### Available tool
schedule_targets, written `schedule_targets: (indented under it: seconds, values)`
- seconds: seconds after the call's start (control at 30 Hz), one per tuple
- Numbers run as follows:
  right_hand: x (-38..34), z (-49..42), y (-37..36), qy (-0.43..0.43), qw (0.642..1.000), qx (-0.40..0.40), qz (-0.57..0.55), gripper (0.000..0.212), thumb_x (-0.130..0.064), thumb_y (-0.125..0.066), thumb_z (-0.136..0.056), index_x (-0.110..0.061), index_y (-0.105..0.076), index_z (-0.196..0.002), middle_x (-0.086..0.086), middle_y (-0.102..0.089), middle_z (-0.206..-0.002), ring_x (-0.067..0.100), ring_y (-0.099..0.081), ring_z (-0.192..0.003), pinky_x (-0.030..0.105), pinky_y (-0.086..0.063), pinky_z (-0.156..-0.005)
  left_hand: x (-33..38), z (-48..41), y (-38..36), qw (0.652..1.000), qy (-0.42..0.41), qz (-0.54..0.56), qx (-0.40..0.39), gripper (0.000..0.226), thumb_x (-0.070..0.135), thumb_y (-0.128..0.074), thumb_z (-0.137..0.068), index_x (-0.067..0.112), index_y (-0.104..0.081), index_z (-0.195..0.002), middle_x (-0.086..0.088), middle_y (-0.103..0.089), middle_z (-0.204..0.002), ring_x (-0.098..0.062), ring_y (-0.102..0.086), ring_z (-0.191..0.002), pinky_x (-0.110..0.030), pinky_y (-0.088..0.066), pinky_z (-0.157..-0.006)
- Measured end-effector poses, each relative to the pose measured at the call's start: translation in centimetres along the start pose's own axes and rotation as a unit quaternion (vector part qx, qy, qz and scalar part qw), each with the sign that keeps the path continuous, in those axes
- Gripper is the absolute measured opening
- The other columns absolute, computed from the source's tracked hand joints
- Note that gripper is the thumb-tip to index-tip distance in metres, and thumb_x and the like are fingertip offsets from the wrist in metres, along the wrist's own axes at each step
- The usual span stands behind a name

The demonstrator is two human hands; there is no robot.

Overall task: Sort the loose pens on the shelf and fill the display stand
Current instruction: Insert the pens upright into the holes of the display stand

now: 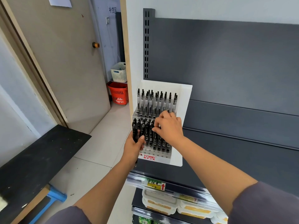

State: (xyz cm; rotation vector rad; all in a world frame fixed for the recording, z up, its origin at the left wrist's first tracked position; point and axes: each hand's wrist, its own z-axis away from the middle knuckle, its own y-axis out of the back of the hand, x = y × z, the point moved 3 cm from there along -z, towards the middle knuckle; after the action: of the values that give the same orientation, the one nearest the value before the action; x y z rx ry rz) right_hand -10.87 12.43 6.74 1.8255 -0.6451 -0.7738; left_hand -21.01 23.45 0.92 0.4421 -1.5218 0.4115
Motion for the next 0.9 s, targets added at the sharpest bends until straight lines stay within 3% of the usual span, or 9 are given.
schedule_targets:
  seconds: [0.17, 0.33, 0.47, 0.53, 0.7, 0.9]
  values:
    - [0.3, 0.1, -0.1, -0.001, 1.000, -0.016, -0.004, 0.015, -0.041, -0.060, -0.088, -0.027, -0.063, -0.093, -0.007, -0.050, -0.112, 0.021, -0.039, -0.111, 0.036, -0.029, -0.090, -0.3, -0.2, -0.4, 0.999, 0.016, 0.024, -0.014, 0.011, 0.011, -0.048, -0.095, 0.017, -0.047, -0.104, -0.005, -0.062, -0.079, -0.009, -0.056, -0.062, -0.018, -0.049, -0.058]
    - [-0.1, -0.2, 0.8, -0.006, 0.999, 0.009, -0.052, 0.027, -0.044, -0.047, -0.094, -0.026, -0.067, -0.101, -0.004, -0.056, -0.110, 0.022, -0.045, -0.109, 0.037, -0.036, -0.090, 0.3, -0.5, -1.0, 1.000, 0.008, 0.019, -0.021, 0.014, 0.012, -0.049, -0.095, 0.019, -0.046, -0.107, -0.001, -0.057, -0.084, -0.011, -0.054, -0.065, -0.021, -0.049, -0.059]
    - [-1.4, -0.4, 1.2, -0.002, 0.983, -0.052, -0.178, 0.020, -0.039, -0.056, -0.092, -0.023, -0.068, -0.093, -0.008, -0.060, -0.093, 0.016, -0.057, -0.095, 0.036, -0.048, -0.082, 0.9, -0.6, -1.3, 0.999, -0.010, 0.012, -0.032, 0.019, 0.011, -0.049, -0.096, 0.013, -0.046, -0.115, -0.001, -0.053, -0.076, -0.014, -0.051, -0.060, -0.030, -0.048, -0.061]
    - [-1.6, -0.4, 1.3, -0.019, 0.974, -0.054, -0.217, 0.011, -0.034, -0.062, -0.089, -0.025, -0.066, -0.084, -0.014, -0.060, -0.081, 0.010, -0.059, -0.086, 0.033, -0.049, -0.080, 1.2, -0.5, -1.5, 0.999, -0.020, -0.004, -0.032, 0.021, 0.013, -0.050, -0.095, 0.016, -0.046, -0.116, 0.000, -0.055, -0.076, -0.014, -0.053, -0.060, -0.034, -0.050, -0.065]
    - [-2.0, -0.4, 1.9, -0.051, 0.966, -0.039, -0.252, 0.017, -0.036, -0.066, -0.085, -0.020, -0.064, -0.077, -0.014, -0.059, -0.061, 0.003, -0.059, -0.065, 0.025, -0.049, -0.070, 1.8, -0.4, -1.4, 0.997, -0.052, -0.030, -0.042, 0.019, 0.015, -0.052, -0.094, 0.022, -0.045, -0.110, 0.003, -0.057, -0.079, -0.014, -0.054, -0.060, -0.037, -0.050, -0.065]
    - [-1.7, -0.4, 2.8, -0.091, 0.943, -0.036, -0.319, 0.012, -0.021, -0.063, -0.090, -0.014, -0.064, -0.080, -0.009, -0.061, -0.065, 0.006, -0.064, -0.058, 0.021, -0.052, -0.055, 1.7, -0.1, -1.2, 0.997, -0.039, 0.044, -0.056, 0.012, 0.016, -0.046, -0.097, 0.010, -0.053, -0.105, -0.008, -0.064, -0.075, -0.012, -0.060, -0.060, -0.023, -0.053, -0.059]
